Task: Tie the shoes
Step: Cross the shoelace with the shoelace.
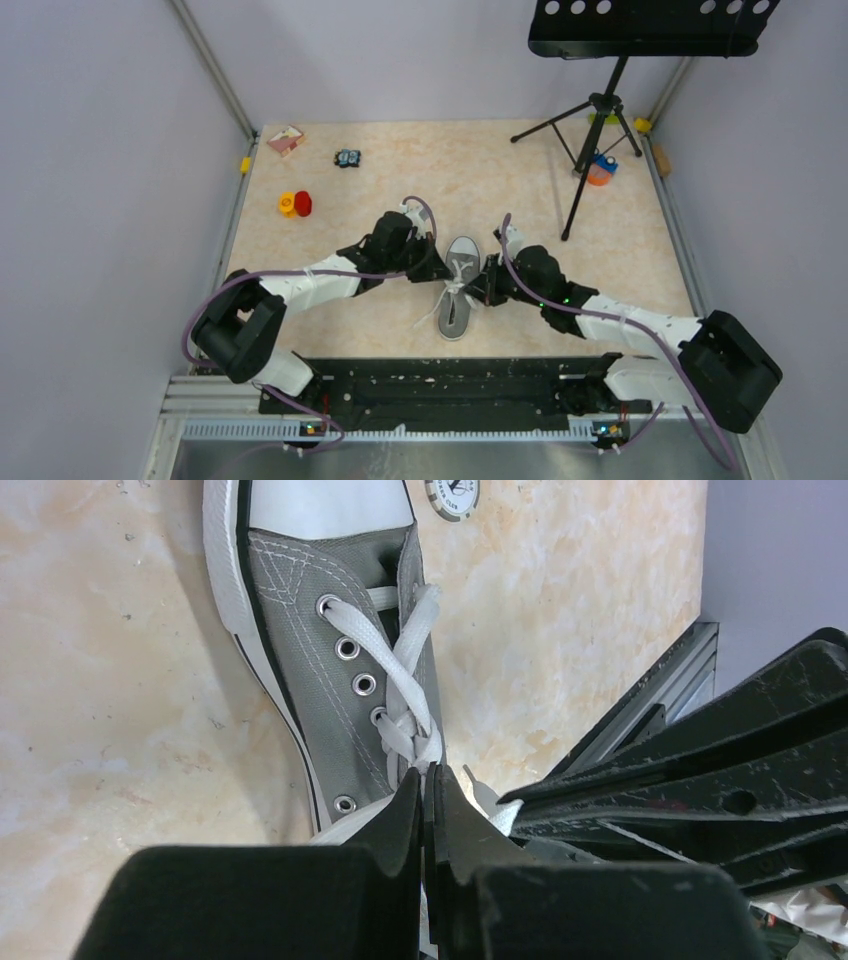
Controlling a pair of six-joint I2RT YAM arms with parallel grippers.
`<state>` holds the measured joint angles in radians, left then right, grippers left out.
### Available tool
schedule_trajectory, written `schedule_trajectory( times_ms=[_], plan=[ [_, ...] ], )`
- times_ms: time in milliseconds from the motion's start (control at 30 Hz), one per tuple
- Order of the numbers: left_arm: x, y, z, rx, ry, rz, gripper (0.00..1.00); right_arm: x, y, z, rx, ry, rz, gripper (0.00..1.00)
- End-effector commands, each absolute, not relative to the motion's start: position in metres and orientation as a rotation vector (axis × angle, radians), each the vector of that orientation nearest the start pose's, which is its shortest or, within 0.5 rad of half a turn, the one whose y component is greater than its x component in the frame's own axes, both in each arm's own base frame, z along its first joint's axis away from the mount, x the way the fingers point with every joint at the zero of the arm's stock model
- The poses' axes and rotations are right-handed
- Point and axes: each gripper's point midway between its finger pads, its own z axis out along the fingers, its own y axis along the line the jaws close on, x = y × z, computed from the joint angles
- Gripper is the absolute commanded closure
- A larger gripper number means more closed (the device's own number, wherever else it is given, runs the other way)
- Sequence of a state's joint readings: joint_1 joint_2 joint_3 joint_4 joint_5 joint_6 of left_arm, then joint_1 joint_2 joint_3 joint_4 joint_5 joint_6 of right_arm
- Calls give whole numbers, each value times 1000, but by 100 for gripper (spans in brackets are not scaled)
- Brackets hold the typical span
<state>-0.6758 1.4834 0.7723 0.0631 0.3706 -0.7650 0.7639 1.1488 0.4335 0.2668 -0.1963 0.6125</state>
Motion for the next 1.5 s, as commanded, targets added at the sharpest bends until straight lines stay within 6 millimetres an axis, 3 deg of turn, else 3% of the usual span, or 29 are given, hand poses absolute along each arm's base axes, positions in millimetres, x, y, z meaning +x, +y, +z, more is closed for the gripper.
schedule_trajectory(
  times_ms=[0, 100, 167, 233, 600, 867, 1067, 1467],
  plan=[
    [253, -320, 122, 148, 2372, -1188, 100, 217, 277, 108, -255, 2155, 1003, 100],
    [251, -320, 122, 152, 2375, -1192, 100, 214, 280, 104, -277, 2167, 1030, 100],
    [251, -321, 122, 158, 2374, -1198, 100, 211, 283, 100, -298, 2187, 1041, 85],
    [250, -322, 122, 165, 2377, -1202, 100, 209, 283, 99, -297, 2192, 1050, 80],
    [251, -322, 122, 169, 2378, -1198, 100, 214, 298, 126, -333, 2122, 1187, 53],
    [251, -323, 124, 173, 2375, -1203, 100, 220, 304, 126, -308, 2120, 1219, 54],
    [252, -323, 125, 175, 2374, -1202, 100, 222, 290, 118, -255, 2154, 1179, 61],
    [255, -322, 125, 170, 2394, -1170, 100, 209, 272, 98, -240, 2230, 1125, 57]
  ],
)
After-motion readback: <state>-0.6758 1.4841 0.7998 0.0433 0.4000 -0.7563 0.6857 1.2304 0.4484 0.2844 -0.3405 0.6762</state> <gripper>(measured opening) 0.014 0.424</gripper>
